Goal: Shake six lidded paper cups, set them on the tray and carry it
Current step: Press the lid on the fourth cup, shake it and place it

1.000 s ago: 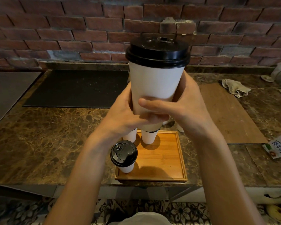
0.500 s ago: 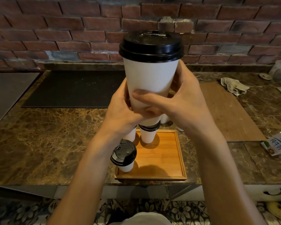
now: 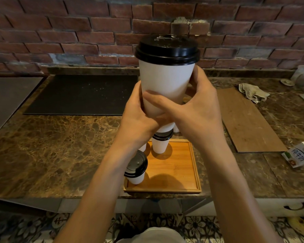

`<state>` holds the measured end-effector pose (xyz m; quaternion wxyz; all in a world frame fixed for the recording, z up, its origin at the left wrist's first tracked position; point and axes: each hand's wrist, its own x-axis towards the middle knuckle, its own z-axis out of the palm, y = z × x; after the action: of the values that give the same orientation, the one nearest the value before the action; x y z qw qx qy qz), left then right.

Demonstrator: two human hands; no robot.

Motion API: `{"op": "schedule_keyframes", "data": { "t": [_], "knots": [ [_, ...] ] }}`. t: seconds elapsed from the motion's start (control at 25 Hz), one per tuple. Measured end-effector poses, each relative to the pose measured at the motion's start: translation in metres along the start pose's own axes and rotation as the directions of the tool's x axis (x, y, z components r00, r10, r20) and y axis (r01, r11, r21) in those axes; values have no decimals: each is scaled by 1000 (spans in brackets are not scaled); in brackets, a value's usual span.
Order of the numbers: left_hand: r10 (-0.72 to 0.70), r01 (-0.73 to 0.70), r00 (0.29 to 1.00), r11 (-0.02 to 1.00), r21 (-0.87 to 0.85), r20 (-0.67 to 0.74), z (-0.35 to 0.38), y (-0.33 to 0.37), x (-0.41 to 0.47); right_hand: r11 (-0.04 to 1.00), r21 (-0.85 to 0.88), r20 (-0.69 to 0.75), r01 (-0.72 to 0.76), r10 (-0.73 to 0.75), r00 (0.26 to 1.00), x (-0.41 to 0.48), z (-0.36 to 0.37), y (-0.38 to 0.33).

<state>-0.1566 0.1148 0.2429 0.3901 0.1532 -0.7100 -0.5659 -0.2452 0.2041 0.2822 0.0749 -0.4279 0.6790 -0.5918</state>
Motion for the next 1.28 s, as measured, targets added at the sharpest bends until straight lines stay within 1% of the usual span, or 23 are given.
{"op": "schedule_keyframes", "data": {
  "t": [0.12,0.28,0.52,0.68,0.8,0.88,0.96,1.28],
  "knots": [
    [-16,15,996,1000,7,86,-7,3,3,1000,7,18,12,-12,1000,4,-5,-1],
    [-30,35,990,999,-30,140,-10,6,3,1000,24,55,17,-18,998,7,-10,-2],
    [-91,105,973,993,-55,214,-15,6,2,989,139,167,51,-74,983,7,-18,3],
    [-114,159,941,980,-119,319,-19,6,-1,971,236,259,35,-97,961,6,-22,7],
    [-131,192,914,973,-126,384,-23,7,-3,962,272,329,13,-106,939,6,-25,9],
    [-134,194,915,973,-124,380,-24,6,-4,961,277,356,-1,-102,929,6,-25,10],
    [-140,189,933,975,-118,332,-23,4,-5,963,269,359,-11,-89,929,6,-25,11],
    [-115,129,980,989,-77,162,-12,4,-6,982,191,276,0,-54,960,4,-18,6]
  ]
}}
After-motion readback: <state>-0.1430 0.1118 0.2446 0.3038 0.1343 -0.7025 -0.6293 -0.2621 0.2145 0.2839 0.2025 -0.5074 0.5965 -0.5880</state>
